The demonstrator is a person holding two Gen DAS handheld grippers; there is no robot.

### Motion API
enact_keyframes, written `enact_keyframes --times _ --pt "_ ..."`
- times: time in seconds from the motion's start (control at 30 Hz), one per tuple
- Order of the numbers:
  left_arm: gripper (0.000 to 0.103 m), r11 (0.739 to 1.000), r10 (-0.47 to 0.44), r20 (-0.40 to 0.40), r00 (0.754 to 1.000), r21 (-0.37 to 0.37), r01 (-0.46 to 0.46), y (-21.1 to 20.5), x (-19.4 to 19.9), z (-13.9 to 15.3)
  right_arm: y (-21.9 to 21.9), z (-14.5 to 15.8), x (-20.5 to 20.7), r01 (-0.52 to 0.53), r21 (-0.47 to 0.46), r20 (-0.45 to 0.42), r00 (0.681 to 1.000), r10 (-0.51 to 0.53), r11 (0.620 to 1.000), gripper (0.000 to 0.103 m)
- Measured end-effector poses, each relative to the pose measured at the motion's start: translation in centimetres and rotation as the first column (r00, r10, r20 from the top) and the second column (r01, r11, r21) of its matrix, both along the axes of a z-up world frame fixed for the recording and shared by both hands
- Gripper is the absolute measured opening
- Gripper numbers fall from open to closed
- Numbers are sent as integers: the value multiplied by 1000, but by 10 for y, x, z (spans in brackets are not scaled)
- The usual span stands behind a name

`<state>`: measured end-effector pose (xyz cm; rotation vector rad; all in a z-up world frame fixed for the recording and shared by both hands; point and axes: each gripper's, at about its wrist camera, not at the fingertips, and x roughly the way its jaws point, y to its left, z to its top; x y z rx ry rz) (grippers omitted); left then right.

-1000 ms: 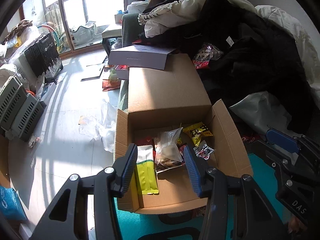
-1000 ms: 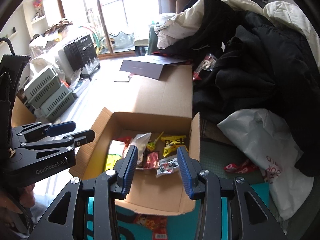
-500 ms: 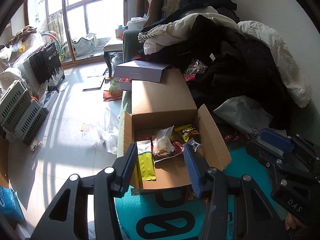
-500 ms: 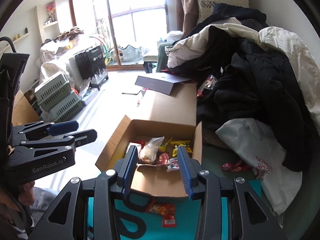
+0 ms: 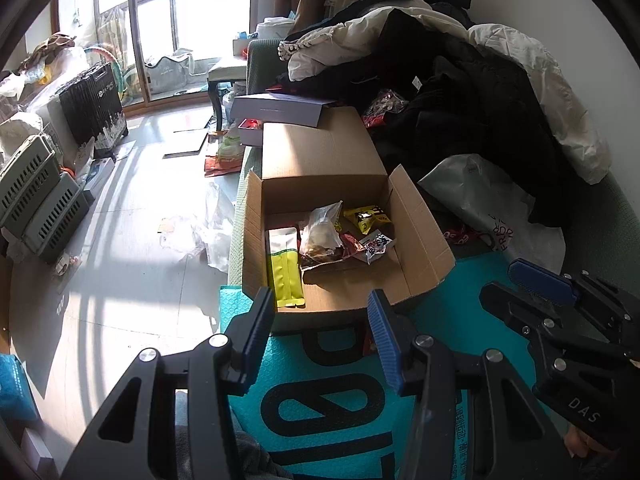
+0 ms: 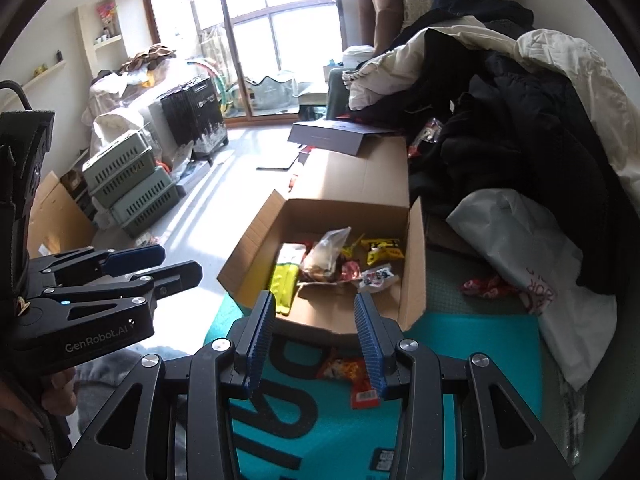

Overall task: Organize snacks
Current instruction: 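Move both tools back down toward the red candy bags on the mat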

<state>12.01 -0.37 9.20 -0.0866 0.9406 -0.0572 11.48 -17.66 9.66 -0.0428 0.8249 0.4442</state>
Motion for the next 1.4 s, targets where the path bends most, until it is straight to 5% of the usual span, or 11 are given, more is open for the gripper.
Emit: enact_keyframes --times 0.83,1.4 --pt "47 999 -34 -252 967 -15 31 -22 -38 -113 -22 -123 -36 50 -31 -280 958 -57 998 41" --pt "47 997 -40 -301 953 -71 19 -23 -13 -157 -37 -188 2 104 -66 -363 924 -121 992 53"
